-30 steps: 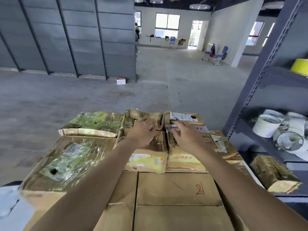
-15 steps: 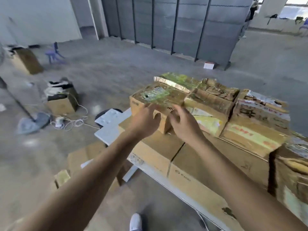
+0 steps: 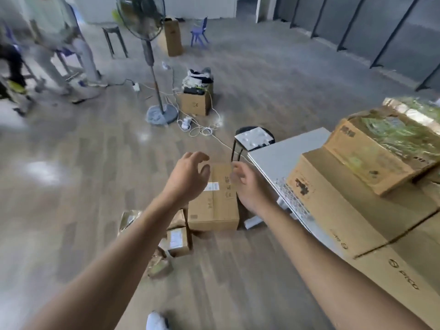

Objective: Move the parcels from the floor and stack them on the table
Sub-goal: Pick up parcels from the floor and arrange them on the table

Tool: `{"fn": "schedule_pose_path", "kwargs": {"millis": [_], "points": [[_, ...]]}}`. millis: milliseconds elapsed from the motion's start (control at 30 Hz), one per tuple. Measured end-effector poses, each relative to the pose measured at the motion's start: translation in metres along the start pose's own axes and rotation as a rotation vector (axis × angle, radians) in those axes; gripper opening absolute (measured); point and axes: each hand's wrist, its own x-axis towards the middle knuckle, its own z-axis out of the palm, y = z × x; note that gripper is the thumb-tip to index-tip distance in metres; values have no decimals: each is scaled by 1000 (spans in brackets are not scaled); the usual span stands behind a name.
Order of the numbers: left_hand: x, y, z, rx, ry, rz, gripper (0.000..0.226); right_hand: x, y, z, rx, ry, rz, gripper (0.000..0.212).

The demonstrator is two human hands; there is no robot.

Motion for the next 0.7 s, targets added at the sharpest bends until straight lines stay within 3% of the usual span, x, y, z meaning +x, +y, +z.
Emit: {"fn": "schedule_pose_path", "kwargs": {"millis": [333,700], "points": [[31,-225,-88,-49,21,-303,31,90,-52,210,33,-159,126,36],[72,-375,-68,-131,30,-700,31,200,-11,329,-35,-382,226,38]]}}
